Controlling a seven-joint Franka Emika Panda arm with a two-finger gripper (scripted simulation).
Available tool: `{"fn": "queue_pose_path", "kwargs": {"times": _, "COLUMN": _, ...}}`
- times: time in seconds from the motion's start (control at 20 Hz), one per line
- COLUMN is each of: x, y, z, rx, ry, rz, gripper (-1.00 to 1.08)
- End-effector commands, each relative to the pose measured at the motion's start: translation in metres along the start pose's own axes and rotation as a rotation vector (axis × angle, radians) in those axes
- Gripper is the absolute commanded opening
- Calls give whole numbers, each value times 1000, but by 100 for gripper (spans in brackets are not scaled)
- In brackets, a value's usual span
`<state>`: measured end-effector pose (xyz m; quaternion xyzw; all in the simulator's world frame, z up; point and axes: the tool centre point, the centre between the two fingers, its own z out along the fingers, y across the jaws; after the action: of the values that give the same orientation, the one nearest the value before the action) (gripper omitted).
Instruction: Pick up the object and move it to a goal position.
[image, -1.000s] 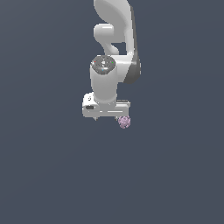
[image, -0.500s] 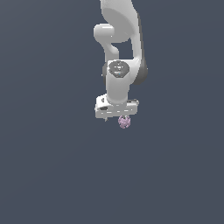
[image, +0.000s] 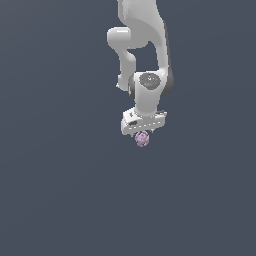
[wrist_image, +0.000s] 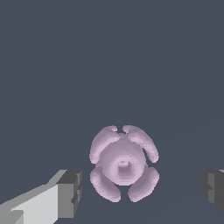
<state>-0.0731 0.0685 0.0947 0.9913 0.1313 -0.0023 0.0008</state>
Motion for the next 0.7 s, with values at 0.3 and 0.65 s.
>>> {"fn": "queue_pose_path", "kwargs": {"times": 0.3, "x": -3, "y": -8, "z": 5, "rx": 1, "ry": 3, "rz": -18, "gripper": 100}}
{"fn": "queue_pose_path", "kwargs": {"times": 0.65, "x": -5, "y": -8, "z": 31, "rx": 1, "ry": 4, "rz": -19, "gripper": 100}}
